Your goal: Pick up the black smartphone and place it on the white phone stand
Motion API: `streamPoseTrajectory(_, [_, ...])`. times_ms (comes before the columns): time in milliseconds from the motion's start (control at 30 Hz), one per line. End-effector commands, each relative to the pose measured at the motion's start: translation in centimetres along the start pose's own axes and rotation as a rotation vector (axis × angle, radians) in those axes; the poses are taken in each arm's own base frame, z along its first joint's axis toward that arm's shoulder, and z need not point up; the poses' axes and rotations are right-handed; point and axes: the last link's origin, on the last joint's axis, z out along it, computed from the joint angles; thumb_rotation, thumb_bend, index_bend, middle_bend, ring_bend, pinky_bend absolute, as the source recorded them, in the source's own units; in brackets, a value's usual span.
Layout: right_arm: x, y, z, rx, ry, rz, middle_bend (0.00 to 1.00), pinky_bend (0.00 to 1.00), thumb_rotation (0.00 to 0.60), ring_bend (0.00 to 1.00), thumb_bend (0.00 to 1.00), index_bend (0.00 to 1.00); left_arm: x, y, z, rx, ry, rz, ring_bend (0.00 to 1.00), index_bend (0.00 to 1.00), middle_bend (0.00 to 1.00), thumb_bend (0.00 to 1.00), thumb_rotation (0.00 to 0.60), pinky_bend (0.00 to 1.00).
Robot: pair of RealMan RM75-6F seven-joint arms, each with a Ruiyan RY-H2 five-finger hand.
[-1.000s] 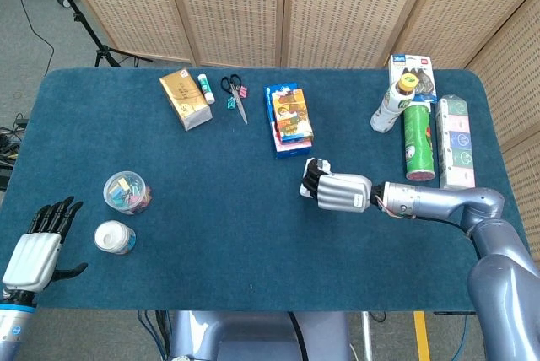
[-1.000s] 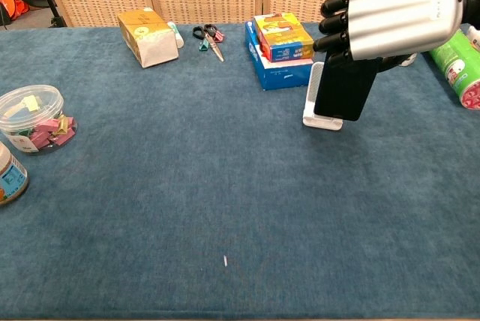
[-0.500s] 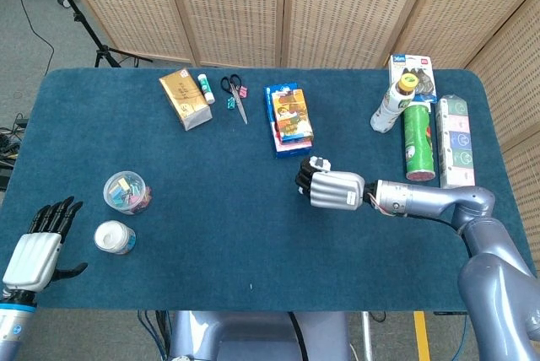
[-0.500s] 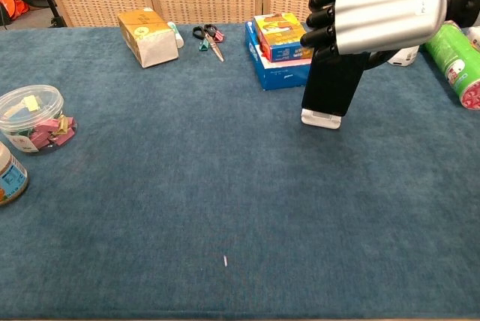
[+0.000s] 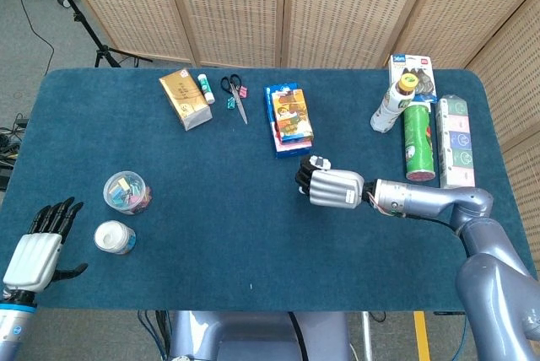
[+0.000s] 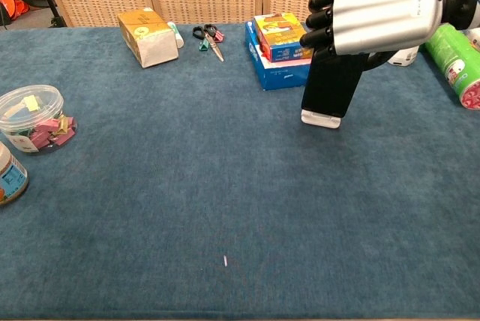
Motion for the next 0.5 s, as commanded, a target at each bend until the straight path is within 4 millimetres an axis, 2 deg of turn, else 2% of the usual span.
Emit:
streamPoseTrajectory(33, [-0.01, -0.07, 0.08, -0.004, 0.001, -0.001, 0.54, 0.39, 0.600, 0.45, 0.36, 0.55, 0.00, -0.01, 0.01, 0.001, 0.002, 0.002, 0.00, 0.00, 0.00, 0.00, 0.600, 0.00])
streamPoseTrajectory(133, [-0.05, 0.00, 0.07, -0.012, 0.000, -0.006, 0.48, 0.39, 0.600, 0.45, 0.36, 0.55, 0.05, -0.04, -0.05, 0.004, 0.006, -0.001, 0.00, 0.00, 0.00, 0.00, 0.600, 0.00])
streamPoseTrajectory(300, [-0.11, 0.06, -0.20, -0.022, -0.004, -0.018, 0.39, 0.39, 0.600, 0.37, 0.36, 0.52, 0.01, -0.03, -0.08, 0.001, 0.002, 0.001, 0.00, 0.00, 0.00, 0.00, 0.600, 0.00])
streamPoseTrajectory(500, [-0.34, -0.18, -0.27, -0.033, -0.018, -0.031, 0.33, 0.39, 0.600, 0.31, 0.36, 0.48, 0.02, 0.00, -0.12, -0.002, 0.000, 0.000, 0.00, 0.00, 0.00, 0.00, 0.600, 0.00])
